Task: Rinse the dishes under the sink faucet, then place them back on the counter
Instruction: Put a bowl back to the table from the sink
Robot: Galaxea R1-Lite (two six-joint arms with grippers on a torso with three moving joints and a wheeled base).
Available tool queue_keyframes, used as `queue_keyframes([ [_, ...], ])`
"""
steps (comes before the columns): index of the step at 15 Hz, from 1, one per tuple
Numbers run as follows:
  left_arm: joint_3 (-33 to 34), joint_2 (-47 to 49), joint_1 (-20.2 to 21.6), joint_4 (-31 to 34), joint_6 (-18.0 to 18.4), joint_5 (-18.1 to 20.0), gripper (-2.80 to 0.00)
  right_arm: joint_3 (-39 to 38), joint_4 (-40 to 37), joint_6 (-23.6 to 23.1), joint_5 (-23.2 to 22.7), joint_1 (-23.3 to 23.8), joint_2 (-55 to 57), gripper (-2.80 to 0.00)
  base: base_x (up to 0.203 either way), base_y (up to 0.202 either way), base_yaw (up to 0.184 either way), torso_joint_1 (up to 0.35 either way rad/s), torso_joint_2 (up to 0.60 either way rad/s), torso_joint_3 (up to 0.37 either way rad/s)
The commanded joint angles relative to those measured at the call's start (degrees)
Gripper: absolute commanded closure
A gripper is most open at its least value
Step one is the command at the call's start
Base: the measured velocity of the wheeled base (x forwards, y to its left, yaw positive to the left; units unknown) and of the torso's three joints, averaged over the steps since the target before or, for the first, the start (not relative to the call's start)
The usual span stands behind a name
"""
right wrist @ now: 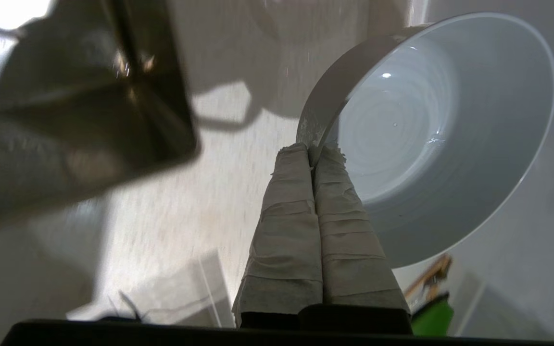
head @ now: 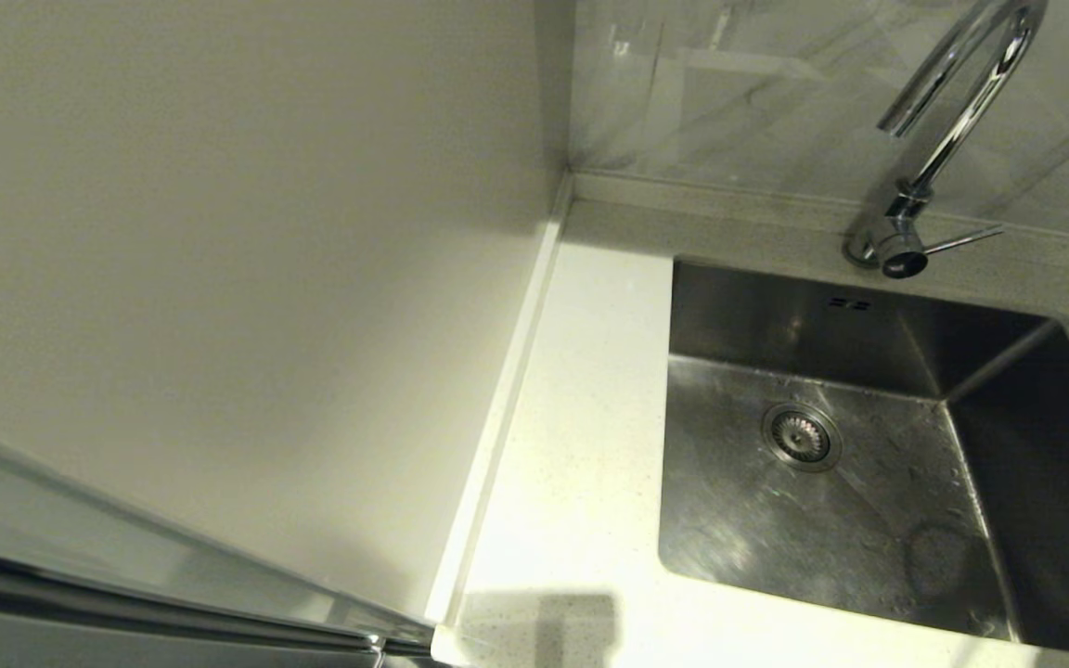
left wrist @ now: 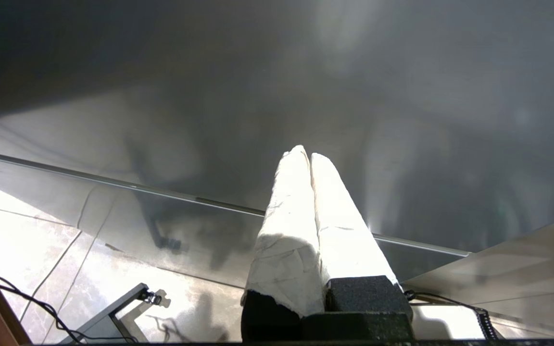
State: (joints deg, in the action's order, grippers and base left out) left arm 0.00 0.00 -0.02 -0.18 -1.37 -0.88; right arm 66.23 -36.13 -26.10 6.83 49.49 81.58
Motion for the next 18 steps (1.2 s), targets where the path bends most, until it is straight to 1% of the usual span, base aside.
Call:
queue_keyframes([
  [1,0.0,-0.18,-0.04,0.01,-0.04,0.0,0.0,-1.73,4.76,-0.18,-0.05,-0.58,6.05,0.0,0.0,0.0,0.0,0.0,0.0,0.0],
  [5,0.0,-0.18,0.02,0.01,-0.04,-0.09,0.0,-3.11,5.99,-0.04,0.17,-0.57,7.98,0.0,0.0,0.0,0.0,0.0,0.0,0.0],
  [11,0.0,-0.18,0.01,0.01,-0.04,-0.06,0.0,-9.49,5.99,-0.09,-0.06,0.08,5.02,0.0,0.0,0.0,0.0,0.0,0.0,0.0],
  [14,0.0,-0.18,0.02,0.01,-0.04,-0.08,0.0,-9.54,6.96,-0.11,-0.06,-0.19,6.23,0.0,0.0,0.0,0.0,0.0,0.0,0.0],
  [18,0.0,-0.18,-0.01,0.01,-0.04,-0.05,0.0,-11.48,9.6,-0.26,0.0,-0.55,7.16,0.0,0.0,0.0,0.0,0.0,0.0,0.0],
])
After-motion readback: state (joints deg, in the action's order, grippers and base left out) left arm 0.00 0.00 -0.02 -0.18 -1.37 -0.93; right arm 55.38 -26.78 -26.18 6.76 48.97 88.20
